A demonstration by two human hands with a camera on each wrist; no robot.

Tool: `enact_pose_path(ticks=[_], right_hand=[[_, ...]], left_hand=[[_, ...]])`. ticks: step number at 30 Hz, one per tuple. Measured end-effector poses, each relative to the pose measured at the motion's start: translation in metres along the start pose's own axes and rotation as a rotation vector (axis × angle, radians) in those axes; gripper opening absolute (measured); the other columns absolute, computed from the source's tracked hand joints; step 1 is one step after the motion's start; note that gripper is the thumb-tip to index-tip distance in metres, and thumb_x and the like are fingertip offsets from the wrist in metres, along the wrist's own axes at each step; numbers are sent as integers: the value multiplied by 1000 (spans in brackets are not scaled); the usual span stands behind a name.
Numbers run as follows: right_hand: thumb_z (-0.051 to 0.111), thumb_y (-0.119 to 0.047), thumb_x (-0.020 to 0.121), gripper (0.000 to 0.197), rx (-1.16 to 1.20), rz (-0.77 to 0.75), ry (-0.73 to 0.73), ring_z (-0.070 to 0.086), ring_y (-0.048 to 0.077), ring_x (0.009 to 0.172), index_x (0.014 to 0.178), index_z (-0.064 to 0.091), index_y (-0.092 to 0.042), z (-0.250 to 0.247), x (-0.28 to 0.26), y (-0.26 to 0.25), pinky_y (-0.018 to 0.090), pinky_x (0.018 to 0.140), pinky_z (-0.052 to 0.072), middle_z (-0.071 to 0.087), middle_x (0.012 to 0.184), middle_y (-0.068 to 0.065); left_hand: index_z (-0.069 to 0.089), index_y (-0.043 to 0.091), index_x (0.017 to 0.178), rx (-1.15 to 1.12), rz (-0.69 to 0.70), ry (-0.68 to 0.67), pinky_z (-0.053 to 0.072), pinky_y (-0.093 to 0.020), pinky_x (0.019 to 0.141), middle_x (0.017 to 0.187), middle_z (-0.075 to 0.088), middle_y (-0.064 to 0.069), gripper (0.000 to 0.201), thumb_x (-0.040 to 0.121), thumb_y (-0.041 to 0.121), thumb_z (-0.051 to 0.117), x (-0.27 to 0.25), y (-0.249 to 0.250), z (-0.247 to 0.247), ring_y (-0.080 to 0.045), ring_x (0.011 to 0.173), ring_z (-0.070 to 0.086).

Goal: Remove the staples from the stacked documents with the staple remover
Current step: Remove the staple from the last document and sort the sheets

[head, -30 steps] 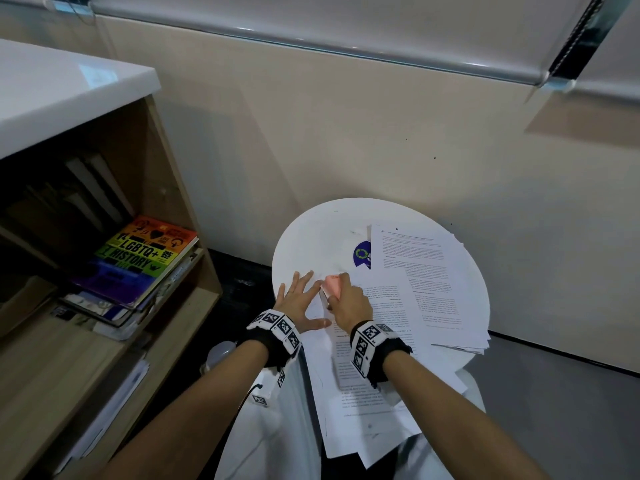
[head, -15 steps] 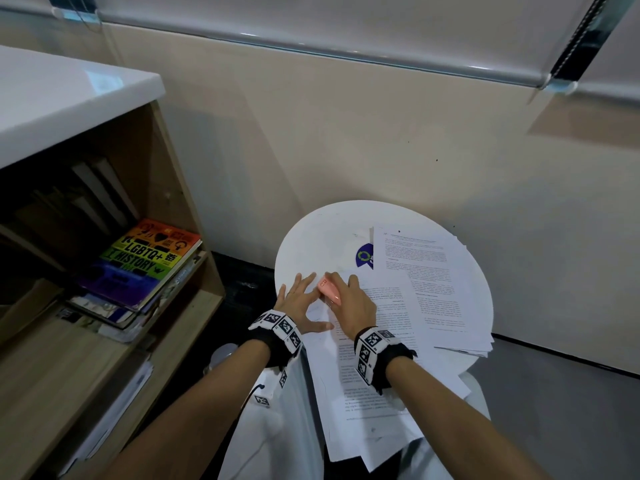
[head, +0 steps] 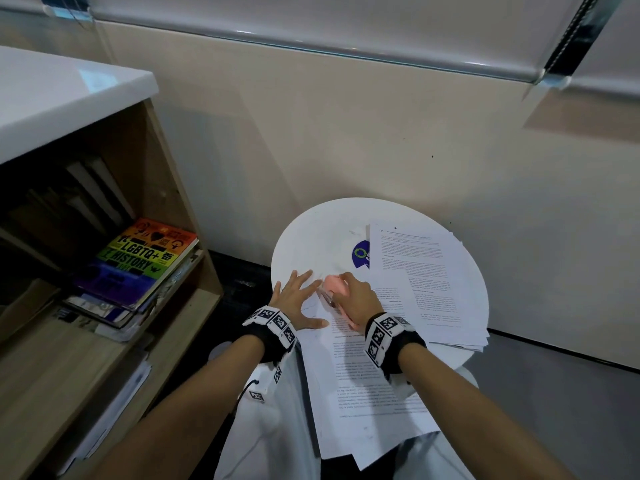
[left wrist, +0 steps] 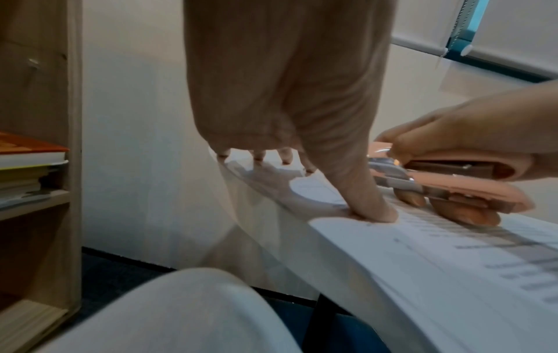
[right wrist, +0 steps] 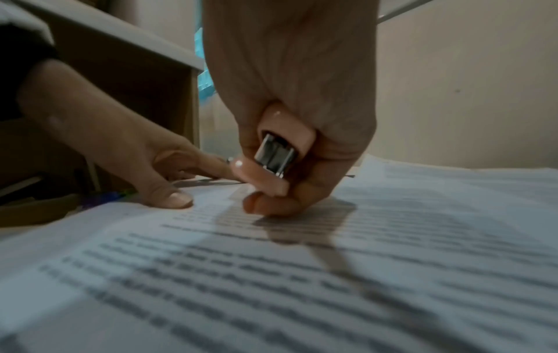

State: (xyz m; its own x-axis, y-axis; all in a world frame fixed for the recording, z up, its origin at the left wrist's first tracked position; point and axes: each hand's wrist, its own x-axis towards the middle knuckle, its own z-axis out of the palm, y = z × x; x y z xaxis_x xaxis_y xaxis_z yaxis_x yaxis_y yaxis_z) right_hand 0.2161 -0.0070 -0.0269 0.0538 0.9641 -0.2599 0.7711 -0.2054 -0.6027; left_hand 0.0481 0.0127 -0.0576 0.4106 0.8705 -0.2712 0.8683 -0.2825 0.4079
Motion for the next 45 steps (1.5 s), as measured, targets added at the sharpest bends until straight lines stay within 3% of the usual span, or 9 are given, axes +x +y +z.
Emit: enact_pose_path(ticks=[5, 7, 9, 11, 14, 17, 22, 35, 45], right_hand=[[56, -29, 89, 40, 132, 74, 107, 62, 28, 81, 127, 44, -30, -21, -15, 37, 33, 71, 49, 62, 106, 10], [57, -32, 85, 42, 127, 92, 98, 63, 30, 84, 125, 44, -33, -28, -20, 47, 37, 74, 53, 62, 106, 12], [58, -36, 83, 44, 124, 99, 73, 63, 32, 87, 124, 45, -34, -28, -23, 51, 42, 79, 54, 60, 108, 13], [60, -35, 84, 44, 103, 107, 65, 62, 34, 90, 126, 46, -31, -27, -25, 48, 40, 81, 53, 57, 109, 14], [61, -33, 86, 43, 94, 104, 84, 60, 34, 92, 126, 47, -30, -25, -27, 46, 39, 82, 52, 56, 110, 15], [60, -37, 87, 43, 60, 118, 121, 61, 34, 92, 127, 46, -29, -26, -28, 47, 43, 83, 52, 58, 111, 15], [56, -41, 91, 43, -96, 119, 150, 61, 33, 91, 129, 44, -26, -28, -33, 49, 38, 76, 51, 59, 109, 14], [52, -49, 92, 47, -129, 72, 199, 62, 33, 89, 127, 43, -18, -13, -26, 39, 34, 68, 46, 62, 104, 14], [51, -27, 96, 46, -202, 68, 202, 61, 32, 95, 137, 34, -15, -3, -13, 34, 34, 68, 44, 61, 110, 15]], left_hand=[[11, 35, 150, 25, -16, -46, -6, -54, 117, 159, -7, 9, 98, 73, 62, 65, -11, -7, -6, -20, 147, -14], [19, 31, 150, 87, -48, -54, -5, -54, 116, 159, -5, 7, 98, 70, 60, 69, -18, -8, -10, -21, 148, -11], [44, 19, 139, 195, -48, -13, 0, -48, 118, 158, 4, 3, 86, 66, 53, 76, -20, 3, -18, -21, 147, 2], [61, 7, 118, 151, 8, 80, 19, -34, 115, 151, 24, -4, 60, 70, 39, 78, -16, 19, -20, -23, 139, 27], [58, 3, 118, -101, 88, 120, 35, -25, 101, 136, 41, -7, 40, 85, 24, 66, -6, 43, -11, -24, 124, 45], [49, 7, 131, -116, 89, 69, 36, -33, 105, 140, 39, -6, 49, 90, 32, 59, 3, 53, 5, -24, 128, 40], [45, 13, 127, 18, 42, 181, 40, -34, 95, 131, 42, -2, 61, 81, 47, 66, 7, 54, 23, -23, 120, 39], [33, 22, 142, 93, 58, 147, 32, -39, 106, 151, 25, 7, 70, 83, 49, 61, 10, 54, 25, -23, 136, 26], [36, 15, 141, 46, 139, 143, 27, -37, 113, 153, 28, 0, 74, 81, 48, 65, 14, 47, 31, -22, 137, 29]])
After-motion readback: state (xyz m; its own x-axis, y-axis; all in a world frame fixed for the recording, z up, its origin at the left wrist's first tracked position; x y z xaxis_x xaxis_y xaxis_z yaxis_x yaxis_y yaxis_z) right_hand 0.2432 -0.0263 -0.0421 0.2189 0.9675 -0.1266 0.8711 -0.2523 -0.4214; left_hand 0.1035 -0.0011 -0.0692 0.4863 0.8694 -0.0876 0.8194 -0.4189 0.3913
